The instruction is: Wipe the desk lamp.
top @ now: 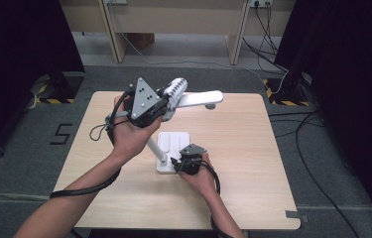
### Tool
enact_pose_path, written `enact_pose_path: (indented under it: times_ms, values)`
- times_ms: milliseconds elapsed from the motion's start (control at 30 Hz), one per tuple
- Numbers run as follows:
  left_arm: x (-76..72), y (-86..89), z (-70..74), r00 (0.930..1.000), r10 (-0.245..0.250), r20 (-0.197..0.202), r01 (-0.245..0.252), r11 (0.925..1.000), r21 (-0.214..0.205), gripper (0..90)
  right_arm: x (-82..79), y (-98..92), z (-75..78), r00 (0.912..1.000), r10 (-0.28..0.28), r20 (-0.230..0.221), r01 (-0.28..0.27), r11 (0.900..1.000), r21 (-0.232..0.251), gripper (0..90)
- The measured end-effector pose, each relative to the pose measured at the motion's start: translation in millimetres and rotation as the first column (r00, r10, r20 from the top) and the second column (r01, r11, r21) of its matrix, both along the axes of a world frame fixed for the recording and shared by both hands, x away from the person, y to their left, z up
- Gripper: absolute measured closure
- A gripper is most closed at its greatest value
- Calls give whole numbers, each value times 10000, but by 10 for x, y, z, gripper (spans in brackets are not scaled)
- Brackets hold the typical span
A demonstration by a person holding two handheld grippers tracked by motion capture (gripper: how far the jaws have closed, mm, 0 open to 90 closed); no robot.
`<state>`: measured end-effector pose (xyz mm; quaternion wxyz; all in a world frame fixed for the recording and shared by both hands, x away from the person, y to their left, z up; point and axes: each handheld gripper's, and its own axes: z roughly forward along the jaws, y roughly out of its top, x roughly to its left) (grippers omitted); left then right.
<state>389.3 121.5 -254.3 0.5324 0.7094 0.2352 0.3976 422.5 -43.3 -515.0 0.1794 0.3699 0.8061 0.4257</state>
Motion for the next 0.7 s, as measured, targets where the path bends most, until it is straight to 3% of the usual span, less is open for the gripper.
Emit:
enact_pose_path:
  times_ms: [700]
  values:
    - [19,-106,27,9999,-119,-26,119,9999,50,797,-4,1,0,10000,18,17,-18,10000,-3,522]
